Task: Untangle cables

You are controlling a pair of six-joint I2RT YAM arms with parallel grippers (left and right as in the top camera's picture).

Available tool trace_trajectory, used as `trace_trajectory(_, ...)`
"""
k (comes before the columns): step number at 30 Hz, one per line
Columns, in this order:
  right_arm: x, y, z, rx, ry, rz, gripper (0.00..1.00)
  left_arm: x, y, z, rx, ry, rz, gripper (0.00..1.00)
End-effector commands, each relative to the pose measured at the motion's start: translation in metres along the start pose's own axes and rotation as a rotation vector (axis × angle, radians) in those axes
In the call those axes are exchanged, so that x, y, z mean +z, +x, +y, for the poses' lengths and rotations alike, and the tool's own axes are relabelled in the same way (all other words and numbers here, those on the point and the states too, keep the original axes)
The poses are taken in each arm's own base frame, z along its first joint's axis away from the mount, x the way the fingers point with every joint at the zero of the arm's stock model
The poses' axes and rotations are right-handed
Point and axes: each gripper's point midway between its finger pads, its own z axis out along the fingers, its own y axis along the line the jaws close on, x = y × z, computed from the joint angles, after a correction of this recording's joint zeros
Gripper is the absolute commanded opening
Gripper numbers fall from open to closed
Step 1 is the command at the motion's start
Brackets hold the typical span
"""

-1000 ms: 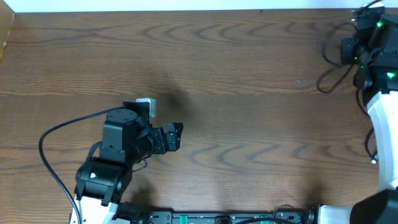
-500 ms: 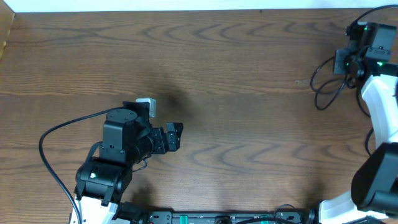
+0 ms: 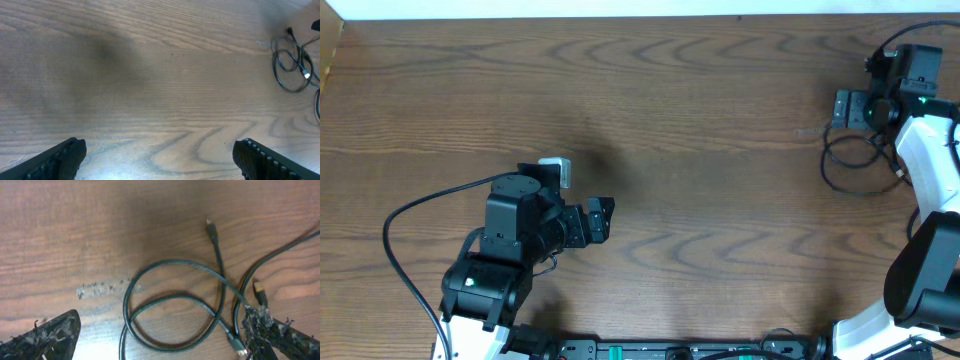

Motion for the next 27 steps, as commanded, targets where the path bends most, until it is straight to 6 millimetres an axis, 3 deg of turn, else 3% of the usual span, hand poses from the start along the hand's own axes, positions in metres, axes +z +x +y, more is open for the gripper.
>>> trace_trajectory(1, -0.001, 0.004, 0.001, 0.015, -0.007, 0.021, 0.99, -0.002, -0.002, -0.002, 0.016, 0.010, -0.001, 0.98)
trace_trajectory(7, -0.002, 0.022, 0.003, 0.013, -0.018, 0.097, 0.99, -0.002, -0.002, -0.002, 0.016, 0.010, -0.001, 0.98)
trace_trajectory(12, -0.005, 0.031, 0.024, 0.008, -0.130, 0.132, 0.99, -0.002, -0.002, -0.002, 0.016, 0.010, -0.001, 0.98)
trace_trajectory(18, -0.016, 0.061, 0.050, 0.017, -0.260, 0.258, 0.99, -0.002, -0.002, -0.002, 0.016, 0.010, -0.001, 0.98)
trace_trajectory(27, -0.033, 0.102, 0.064, 0.007, -0.285, 0.439, 0.99, -0.002, -0.002, -0.002, 0.016, 0.010, -0.001, 0.98)
